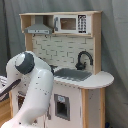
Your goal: Play with the kitchen
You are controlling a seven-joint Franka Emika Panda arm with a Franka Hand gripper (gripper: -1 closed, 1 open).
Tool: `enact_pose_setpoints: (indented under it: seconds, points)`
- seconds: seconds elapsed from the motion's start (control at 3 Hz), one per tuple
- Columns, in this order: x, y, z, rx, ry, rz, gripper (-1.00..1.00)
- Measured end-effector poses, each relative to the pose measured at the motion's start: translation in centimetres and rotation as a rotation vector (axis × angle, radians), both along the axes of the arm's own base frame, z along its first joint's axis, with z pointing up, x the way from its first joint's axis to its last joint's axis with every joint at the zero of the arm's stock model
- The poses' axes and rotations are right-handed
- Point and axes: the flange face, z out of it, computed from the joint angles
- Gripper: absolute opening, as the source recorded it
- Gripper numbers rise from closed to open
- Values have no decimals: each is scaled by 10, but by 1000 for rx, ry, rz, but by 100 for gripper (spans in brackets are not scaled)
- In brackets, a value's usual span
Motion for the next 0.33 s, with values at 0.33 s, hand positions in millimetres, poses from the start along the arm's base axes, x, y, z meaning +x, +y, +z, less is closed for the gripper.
enact_pose_setpoints:
  seconds: [0.33]
  points:
    - [-31,11,10,10,-19,-16,100]
